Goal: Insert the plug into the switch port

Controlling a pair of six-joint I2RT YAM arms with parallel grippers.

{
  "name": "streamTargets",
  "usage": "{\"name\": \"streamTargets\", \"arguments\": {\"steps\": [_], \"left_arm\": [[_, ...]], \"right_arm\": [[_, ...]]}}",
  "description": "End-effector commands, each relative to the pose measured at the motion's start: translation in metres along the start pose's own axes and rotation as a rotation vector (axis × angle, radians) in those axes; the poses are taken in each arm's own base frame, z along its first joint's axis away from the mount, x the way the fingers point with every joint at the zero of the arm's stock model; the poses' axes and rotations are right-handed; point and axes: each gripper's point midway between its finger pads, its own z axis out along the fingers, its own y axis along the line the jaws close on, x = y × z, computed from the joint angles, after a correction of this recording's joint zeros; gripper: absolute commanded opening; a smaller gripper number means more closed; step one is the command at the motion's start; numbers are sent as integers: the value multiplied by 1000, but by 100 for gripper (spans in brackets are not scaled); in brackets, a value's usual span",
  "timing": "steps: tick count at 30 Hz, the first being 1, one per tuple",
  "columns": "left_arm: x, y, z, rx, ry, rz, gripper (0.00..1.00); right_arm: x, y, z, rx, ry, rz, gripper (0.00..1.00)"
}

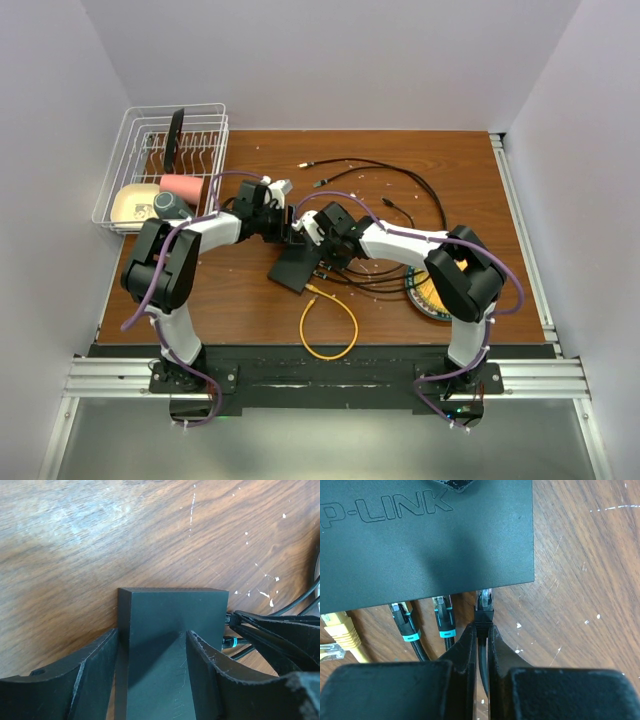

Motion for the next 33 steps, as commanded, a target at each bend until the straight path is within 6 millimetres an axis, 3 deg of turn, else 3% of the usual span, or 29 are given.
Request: {"name": "streamTargets", "arguments": {"steps": [1,13,25,33], "left_arm": [[-8,-60,2,238,-10,103,59],[1,-73,1,306,12,136,59],[33,-68,10,348,104,93,55],[45,-68,12,376,146,77,52]], "right_arm": [[-71,9,-15,-20,-237,-1,0],[-88,4,-17,6,-292,14,0],[-99,-8,-20,65,-375,73,0],[-131,-10,-40,30,-520,83,0]]}}
